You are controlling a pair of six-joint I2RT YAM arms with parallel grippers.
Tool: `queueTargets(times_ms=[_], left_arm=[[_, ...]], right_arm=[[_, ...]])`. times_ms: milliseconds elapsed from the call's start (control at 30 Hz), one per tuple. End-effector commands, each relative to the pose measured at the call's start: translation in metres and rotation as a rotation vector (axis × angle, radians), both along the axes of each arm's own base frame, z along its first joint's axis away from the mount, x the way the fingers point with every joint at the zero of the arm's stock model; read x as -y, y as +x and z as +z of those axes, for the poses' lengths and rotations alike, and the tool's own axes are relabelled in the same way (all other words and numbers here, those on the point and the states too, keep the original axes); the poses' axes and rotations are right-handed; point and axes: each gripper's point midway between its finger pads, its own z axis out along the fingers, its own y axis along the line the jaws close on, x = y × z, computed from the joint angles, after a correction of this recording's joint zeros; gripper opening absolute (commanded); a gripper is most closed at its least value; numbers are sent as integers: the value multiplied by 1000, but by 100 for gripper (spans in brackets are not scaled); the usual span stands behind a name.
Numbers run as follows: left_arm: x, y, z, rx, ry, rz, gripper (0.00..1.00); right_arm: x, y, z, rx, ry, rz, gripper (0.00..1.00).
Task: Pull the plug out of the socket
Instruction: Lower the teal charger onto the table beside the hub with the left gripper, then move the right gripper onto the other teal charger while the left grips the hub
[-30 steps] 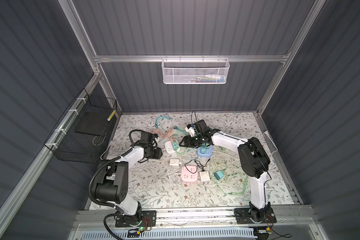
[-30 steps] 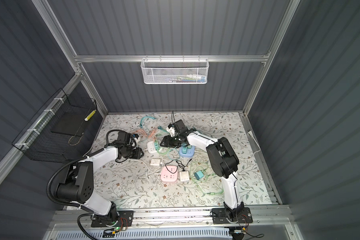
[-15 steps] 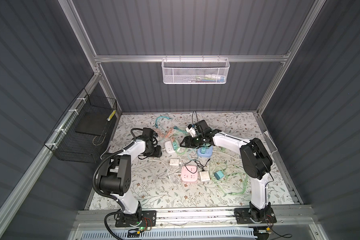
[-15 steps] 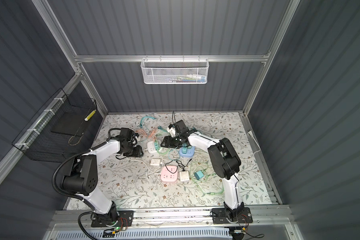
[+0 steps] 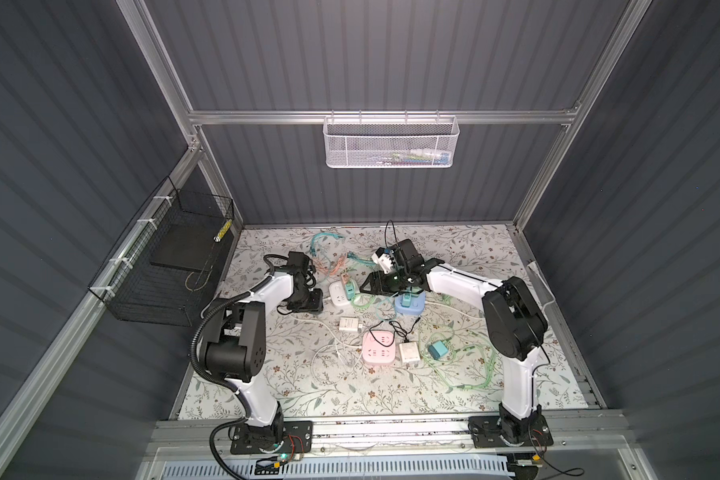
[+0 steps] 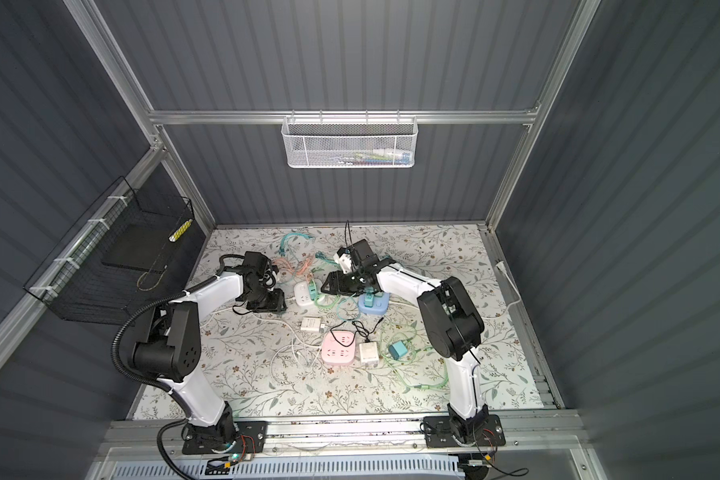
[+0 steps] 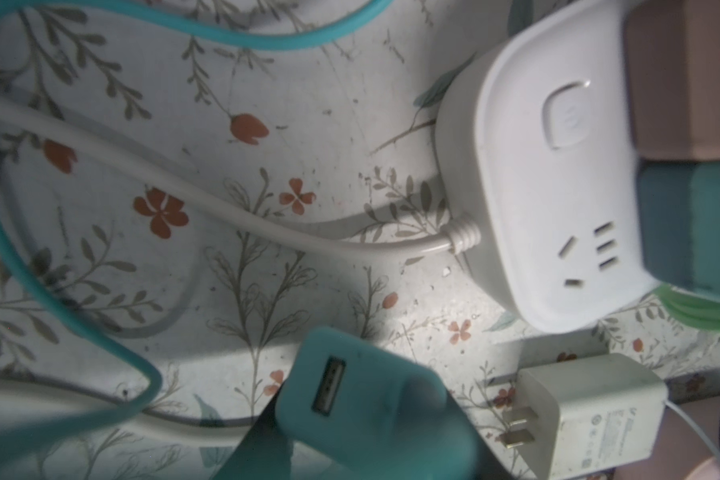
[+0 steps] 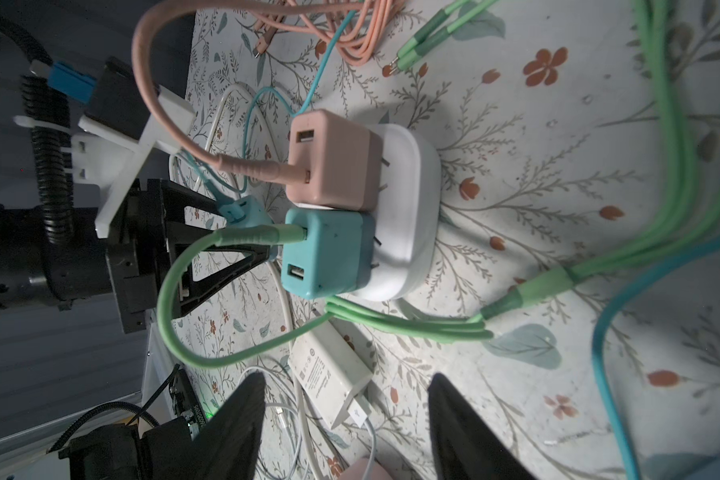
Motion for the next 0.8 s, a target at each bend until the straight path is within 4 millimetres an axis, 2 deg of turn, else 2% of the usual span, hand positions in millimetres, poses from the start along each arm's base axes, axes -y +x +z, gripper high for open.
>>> queueTargets(times_ms=[0,200,400,600,700,733,767], left_arm=[[-6,-7,-3,-53,26,20,54],[-8,-6,2,-43,35,30,59],[-8,-2,17,7,24,44,67],[-2,5,42,111,-27,63,85],[-1,7,50,144,-42,63,92],[0,9,52,152,-48,62,99],[2,10,53,158,-54,56,100]], right_arm=[[1,-3,7,4,9,-1,64],[2,-3,12,18,11,-3,64],[3,-3,22,54,8,-3,64],[2,-6,32,138,-48,4,63],[-1,-9,33,175,-84,11,62],[-2,-10,33,191,-98,13,61],[-3,-11,33,203,-108,15,61]])
